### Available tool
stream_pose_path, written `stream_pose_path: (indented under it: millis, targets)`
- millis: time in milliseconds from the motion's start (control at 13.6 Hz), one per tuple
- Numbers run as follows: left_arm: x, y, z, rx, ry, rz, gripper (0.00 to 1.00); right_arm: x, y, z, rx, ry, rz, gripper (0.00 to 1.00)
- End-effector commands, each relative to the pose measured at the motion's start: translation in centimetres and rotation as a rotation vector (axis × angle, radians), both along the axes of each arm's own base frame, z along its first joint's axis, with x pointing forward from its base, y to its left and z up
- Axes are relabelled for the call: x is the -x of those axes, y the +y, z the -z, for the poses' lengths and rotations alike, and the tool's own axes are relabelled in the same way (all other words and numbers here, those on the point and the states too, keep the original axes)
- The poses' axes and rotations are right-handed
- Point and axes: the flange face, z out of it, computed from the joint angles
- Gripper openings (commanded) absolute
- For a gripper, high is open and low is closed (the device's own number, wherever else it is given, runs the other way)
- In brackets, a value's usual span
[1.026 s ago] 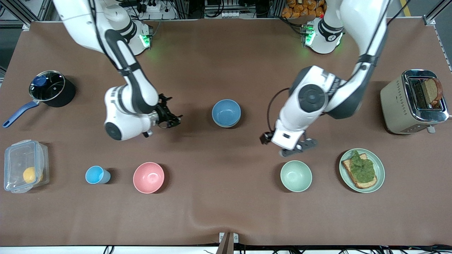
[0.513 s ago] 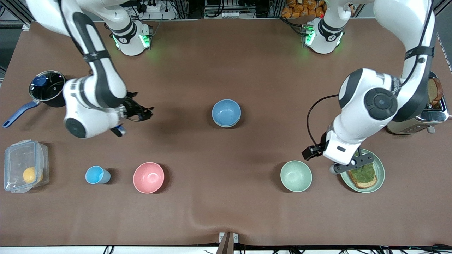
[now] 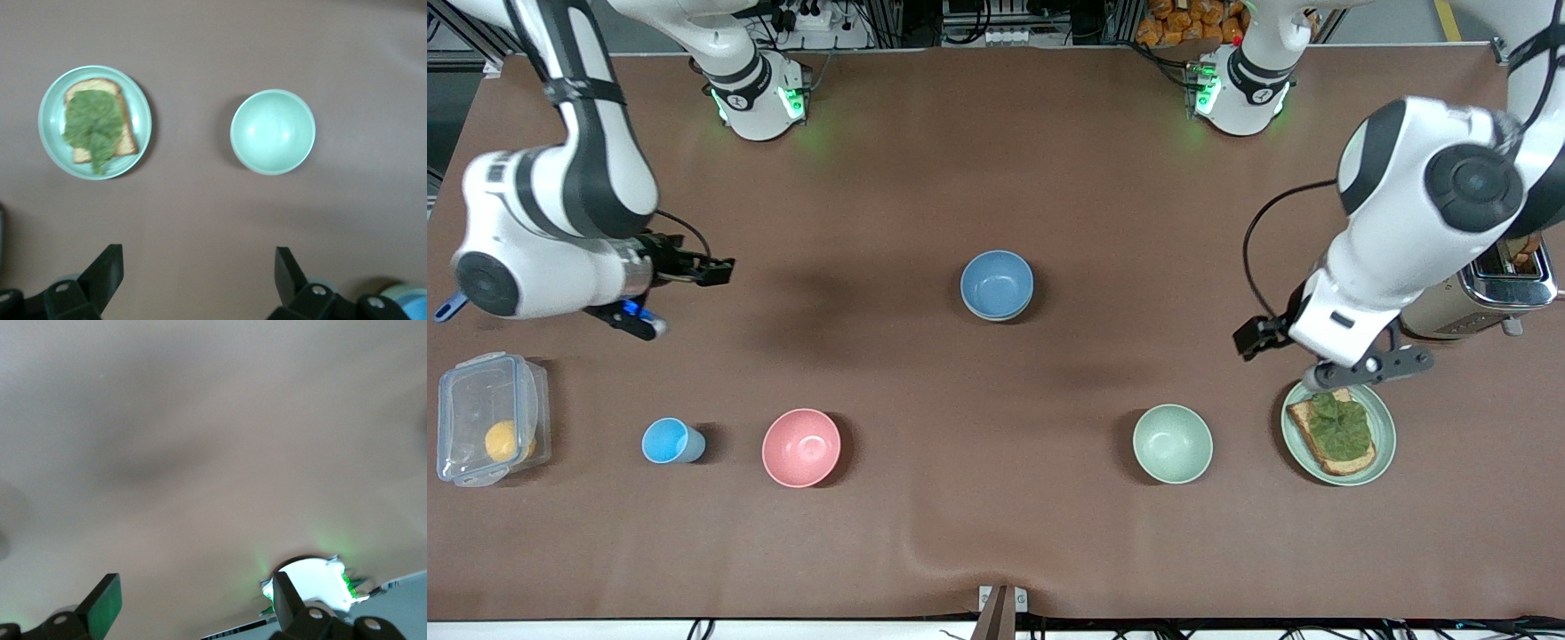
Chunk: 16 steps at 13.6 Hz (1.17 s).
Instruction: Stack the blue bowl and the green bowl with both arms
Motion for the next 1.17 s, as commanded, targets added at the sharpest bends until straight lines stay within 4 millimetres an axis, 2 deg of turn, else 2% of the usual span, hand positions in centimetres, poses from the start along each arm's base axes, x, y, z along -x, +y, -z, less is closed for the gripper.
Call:
stream_pose_path:
  millis: [0, 73, 147, 293, 366, 440, 513, 733, 879, 1026, 1099]
  targets:
    - [5.3, 3.0, -3.9, -0.024, 0.057, 0.058, 1.0, -0.6, -4.7, -4.7, -0.043, -0.092, -0.041, 1.0]
    - [6.0, 3.6, -4.9, -0.028, 0.075, 0.065, 1.0, -0.9, -5.9, -7.2, -0.074, -0.157, -0.093, 1.0]
    - [6.3, 4.2, -6.1, 0.0, 0.076, 0.046, 1.0, -1.4, -6.2, -9.0, -0.104, -0.211, -0.169, 1.0]
    - [6.6, 4.7, -7.5, 0.006, 0.094, 0.041, 1.0, -2.1, -7.0, -11.6, -0.123, -0.282, -0.231, 1.0]
    - [6.7, 4.6, -7.9, 0.008, 0.101, 0.059, 1.0, -2.2, -7.8, -13.5, -0.112, -0.336, -0.231, 1.0]
    - [6.9, 4.9, -8.3, 0.005, 0.109, 0.087, 1.0, -2.9, -7.9, -15.5, -0.096, -0.398, -0.235, 1.0]
    - [7.0, 5.2, -8.6, 0.002, 0.113, 0.102, 1.0, -3.2, -7.1, -16.5, -0.078, -0.427, -0.247, 1.0]
    - [7.2, 5.5, -10.4, -0.01, 0.096, 0.204, 1.0, -3.2, -5.9, -17.8, -0.021, -0.475, -0.243, 1.0]
    - [7.3, 6.1, -11.2, -0.01, 0.101, 0.224, 1.0, -3.0, -3.1, -18.2, -0.007, -0.484, -0.217, 1.0]
    - [7.4, 6.7, -11.6, -0.012, 0.11, 0.22, 1.0, -2.9, -2.6, -18.4, -0.003, -0.488, -0.203, 1.0]
    - [7.3, 7.9, -11.5, -0.006, 0.121, 0.217, 1.0, -2.6, -2.5, -18.6, 0.0, -0.495, -0.206, 1.0]
